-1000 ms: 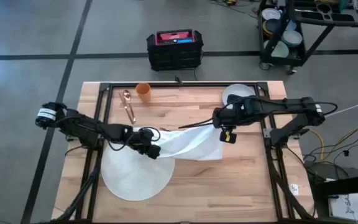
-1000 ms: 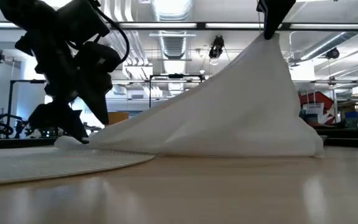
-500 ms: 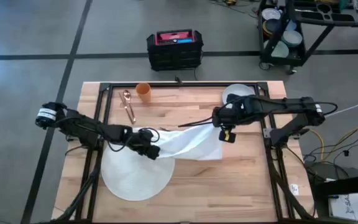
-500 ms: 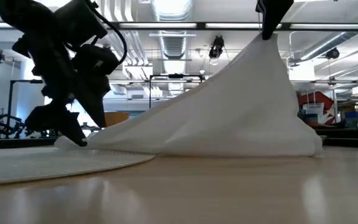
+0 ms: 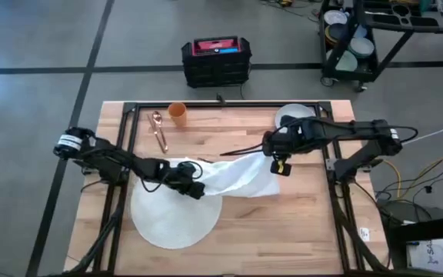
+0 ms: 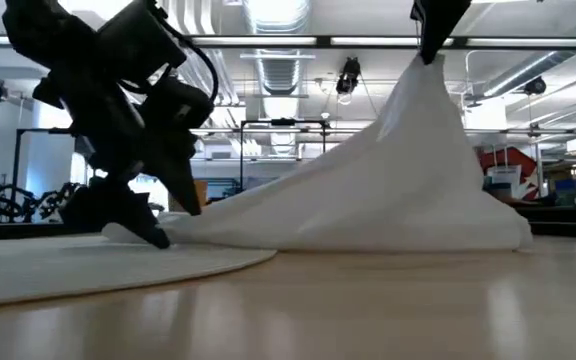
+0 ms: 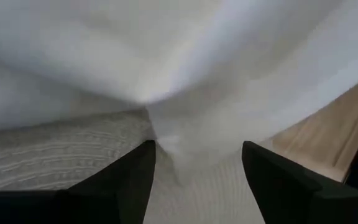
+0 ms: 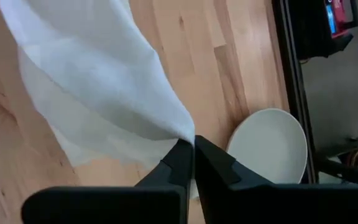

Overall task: Set table place
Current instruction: Fold the white napkin

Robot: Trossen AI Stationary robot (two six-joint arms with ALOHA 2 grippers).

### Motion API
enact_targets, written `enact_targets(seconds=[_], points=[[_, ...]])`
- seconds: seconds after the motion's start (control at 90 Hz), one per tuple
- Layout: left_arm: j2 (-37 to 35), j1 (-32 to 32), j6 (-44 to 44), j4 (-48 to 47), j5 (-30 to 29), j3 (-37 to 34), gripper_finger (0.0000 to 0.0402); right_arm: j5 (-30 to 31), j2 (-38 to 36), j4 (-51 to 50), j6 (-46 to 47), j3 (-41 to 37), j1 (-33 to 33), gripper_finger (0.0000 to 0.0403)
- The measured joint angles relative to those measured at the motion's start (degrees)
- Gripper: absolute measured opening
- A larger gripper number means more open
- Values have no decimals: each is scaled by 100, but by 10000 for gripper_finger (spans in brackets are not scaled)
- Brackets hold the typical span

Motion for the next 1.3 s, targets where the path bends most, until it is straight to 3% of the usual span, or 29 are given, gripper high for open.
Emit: enact_targets(seconds=[0.167,0.344,0.389,0.6,0.856,1.133,1.3], points=[[-49,-27,3,197,20,0,175,2,0,8,-4,0,-66,0],[-69,-33,35,432,97,0,29,0,-2,20,-4,-2,-108,0],[-77,-36,49,517,126,0,14,0,-2,20,-4,-2,-108,0],[-414,-45,51,544,197,0,1,0,-2,40,24,-2,-108,0],[-1602,-55,-28,97,156,0,0,-169,-4,39,72,-2,-108,0],[-3286,-55,-68,-796,-860,0,0,-775,-4,189,365,-2,-108,0],[-3889,-44,-107,-966,-1381,0,0,-1033,-4,525,452,-2,-69,0]])
